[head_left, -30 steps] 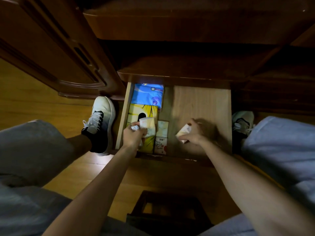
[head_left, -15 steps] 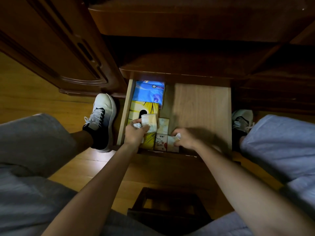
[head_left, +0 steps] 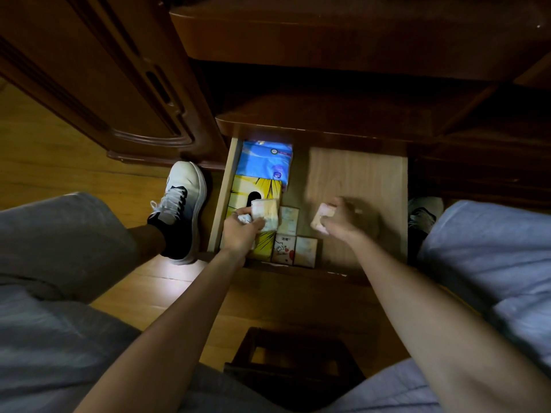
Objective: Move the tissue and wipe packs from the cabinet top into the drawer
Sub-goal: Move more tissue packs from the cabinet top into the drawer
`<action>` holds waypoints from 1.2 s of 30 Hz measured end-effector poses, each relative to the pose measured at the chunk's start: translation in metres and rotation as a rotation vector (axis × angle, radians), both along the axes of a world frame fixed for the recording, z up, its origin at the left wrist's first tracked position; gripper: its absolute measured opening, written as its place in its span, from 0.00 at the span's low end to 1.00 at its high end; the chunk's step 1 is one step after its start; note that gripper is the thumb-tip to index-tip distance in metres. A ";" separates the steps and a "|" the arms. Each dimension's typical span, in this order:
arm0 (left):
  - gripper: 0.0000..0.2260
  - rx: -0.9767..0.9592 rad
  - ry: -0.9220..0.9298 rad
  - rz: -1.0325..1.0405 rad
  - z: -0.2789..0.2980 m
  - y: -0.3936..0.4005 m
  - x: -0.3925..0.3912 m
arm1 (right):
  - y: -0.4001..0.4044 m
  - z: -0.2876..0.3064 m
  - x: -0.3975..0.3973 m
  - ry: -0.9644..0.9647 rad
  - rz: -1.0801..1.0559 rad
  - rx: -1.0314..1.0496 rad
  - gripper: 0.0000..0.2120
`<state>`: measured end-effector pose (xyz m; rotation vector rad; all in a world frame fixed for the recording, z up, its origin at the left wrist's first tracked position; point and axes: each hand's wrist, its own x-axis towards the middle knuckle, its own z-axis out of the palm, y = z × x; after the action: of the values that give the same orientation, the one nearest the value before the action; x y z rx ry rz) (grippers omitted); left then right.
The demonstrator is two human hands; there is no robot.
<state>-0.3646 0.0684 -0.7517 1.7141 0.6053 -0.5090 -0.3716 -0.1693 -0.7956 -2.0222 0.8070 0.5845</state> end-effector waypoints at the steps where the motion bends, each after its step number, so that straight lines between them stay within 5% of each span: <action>1: 0.15 -0.001 0.002 0.003 0.001 0.000 0.000 | 0.002 -0.004 -0.001 -0.023 0.038 -0.065 0.27; 6: 0.15 -0.001 0.006 -0.001 0.002 0.001 0.000 | 0.022 -0.016 -0.011 -0.102 0.011 -0.104 0.16; 11: 0.12 -0.006 -0.021 -0.020 0.004 0.000 0.001 | 0.037 -0.017 -0.004 -0.130 0.093 -0.052 0.24; 19: 0.13 0.000 0.006 0.015 0.006 -0.002 0.000 | 0.031 -0.015 0.000 -0.079 0.125 -0.037 0.25; 25: 0.18 -0.098 0.001 0.086 0.019 -0.005 0.000 | 0.014 0.010 0.000 -0.147 0.345 -0.315 0.22; 29: 0.18 -0.068 -0.078 -0.133 0.027 -0.013 0.007 | 0.014 0.053 0.013 -0.191 0.199 0.335 0.15; 32: 0.19 -0.105 -0.044 -0.239 0.031 -0.016 0.012 | 0.018 0.067 0.014 -0.152 0.336 0.411 0.10; 36: 0.16 -0.129 -0.025 -0.032 0.032 -0.017 0.011 | 0.009 0.048 0.009 -0.195 0.027 0.404 0.16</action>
<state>-0.3539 0.0511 -0.7197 1.6073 0.5167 -0.5368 -0.3626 -0.1606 -0.7473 -1.6880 0.4990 0.5088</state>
